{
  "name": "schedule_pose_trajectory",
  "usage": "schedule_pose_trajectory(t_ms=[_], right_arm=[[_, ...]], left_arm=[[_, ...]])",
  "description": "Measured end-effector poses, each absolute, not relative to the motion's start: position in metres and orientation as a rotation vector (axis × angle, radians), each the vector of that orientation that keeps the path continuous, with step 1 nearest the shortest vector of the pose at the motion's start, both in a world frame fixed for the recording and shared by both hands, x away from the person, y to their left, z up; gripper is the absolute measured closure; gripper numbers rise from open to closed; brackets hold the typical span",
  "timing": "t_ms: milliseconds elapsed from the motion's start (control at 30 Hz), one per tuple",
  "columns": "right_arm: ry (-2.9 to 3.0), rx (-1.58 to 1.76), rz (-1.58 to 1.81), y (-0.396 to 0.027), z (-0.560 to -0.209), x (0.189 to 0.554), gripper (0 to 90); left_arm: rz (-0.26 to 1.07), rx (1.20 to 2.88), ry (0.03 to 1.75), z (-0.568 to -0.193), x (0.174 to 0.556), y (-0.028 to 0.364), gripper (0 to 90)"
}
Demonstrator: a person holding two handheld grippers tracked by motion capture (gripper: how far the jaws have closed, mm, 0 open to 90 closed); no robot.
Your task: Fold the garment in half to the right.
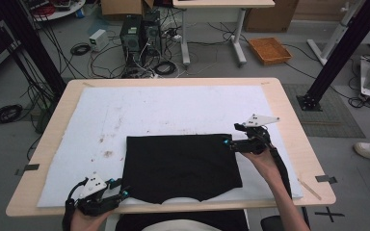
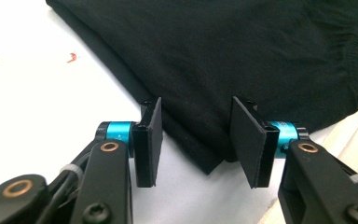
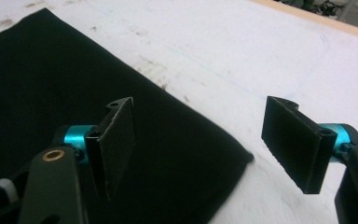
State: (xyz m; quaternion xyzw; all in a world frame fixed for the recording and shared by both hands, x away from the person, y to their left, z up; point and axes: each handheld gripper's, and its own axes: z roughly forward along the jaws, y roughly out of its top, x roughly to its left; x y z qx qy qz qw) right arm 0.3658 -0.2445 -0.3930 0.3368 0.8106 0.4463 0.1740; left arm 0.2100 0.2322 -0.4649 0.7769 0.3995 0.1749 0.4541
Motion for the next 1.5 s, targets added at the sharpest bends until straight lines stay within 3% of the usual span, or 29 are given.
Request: schedule_pose_trajectory(t_ms=[600, 1500], right_arm=[[2.403, 0.897, 1.340, -0.173, -0.377, 0.404, 26.5], [2.586, 0.789, 1.290, -0.057, -0.388, 0.442, 28.3]], left_arm=[[0.387, 1.891, 0.954, -0.468, 0.211, 0.235, 73.9], [0.396, 1.881, 0.927, -0.470, 0.211, 0.235, 79.4]])
